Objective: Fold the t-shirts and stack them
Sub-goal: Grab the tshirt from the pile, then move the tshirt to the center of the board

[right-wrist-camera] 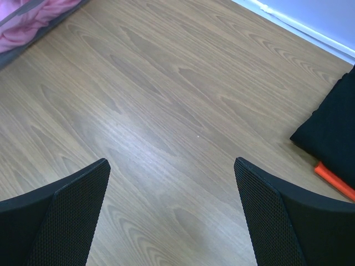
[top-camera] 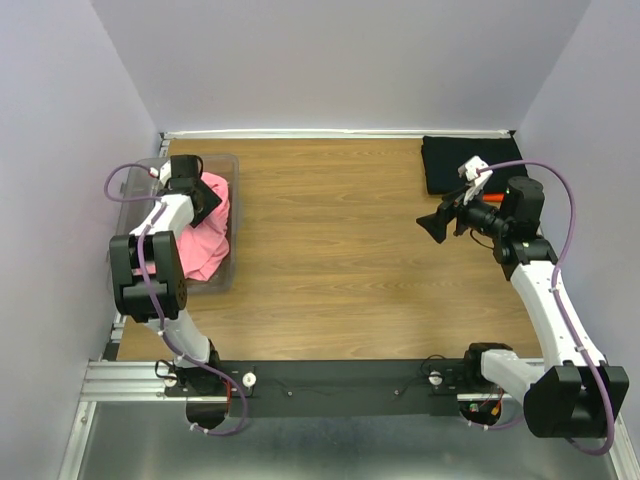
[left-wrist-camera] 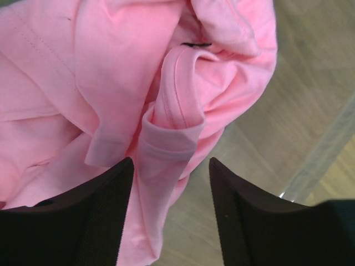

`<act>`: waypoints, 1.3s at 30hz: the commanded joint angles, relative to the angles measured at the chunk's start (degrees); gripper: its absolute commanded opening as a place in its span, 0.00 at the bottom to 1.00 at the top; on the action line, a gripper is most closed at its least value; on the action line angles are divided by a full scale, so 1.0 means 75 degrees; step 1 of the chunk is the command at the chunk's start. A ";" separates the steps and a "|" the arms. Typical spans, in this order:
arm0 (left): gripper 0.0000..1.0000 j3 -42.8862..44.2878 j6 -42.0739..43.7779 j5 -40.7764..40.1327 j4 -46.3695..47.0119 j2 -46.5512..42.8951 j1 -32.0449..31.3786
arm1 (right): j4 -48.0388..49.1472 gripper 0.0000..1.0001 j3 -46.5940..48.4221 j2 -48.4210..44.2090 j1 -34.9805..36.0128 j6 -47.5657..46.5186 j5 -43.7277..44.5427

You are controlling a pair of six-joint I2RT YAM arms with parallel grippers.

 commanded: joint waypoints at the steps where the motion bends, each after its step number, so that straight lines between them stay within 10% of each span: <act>1: 0.61 0.0084 0.0451 -0.0186 -0.0238 -0.0066 -0.0059 | -0.0217 1.00 -0.0093 0.0058 -0.0005 -0.0109 -0.0110; 5: 0.48 0.0026 0.0953 0.0071 -0.0039 -0.0043 -0.0058 | -0.0229 1.00 -0.0070 0.0058 -0.0017 -0.0108 -0.0146; 10: 0.00 0.0493 0.1775 0.0810 0.0056 -0.0218 -0.0117 | -0.0241 1.00 -0.0070 0.0012 -0.0017 -0.0132 -0.0075; 20: 0.00 0.3093 0.3089 0.0083 0.2397 -0.3768 -0.3209 | -0.0252 1.00 -0.0058 0.0023 -0.0017 -0.0190 -0.0028; 30: 0.00 0.6446 0.2257 0.2204 0.3419 -0.3032 -0.4335 | -0.0264 1.00 -0.0070 0.0082 -0.0017 -0.0249 0.0135; 39: 0.00 0.4918 0.1964 0.2638 0.3758 -0.2809 -0.4908 | -0.0276 1.00 -0.0047 0.0035 -0.0017 -0.0354 0.0579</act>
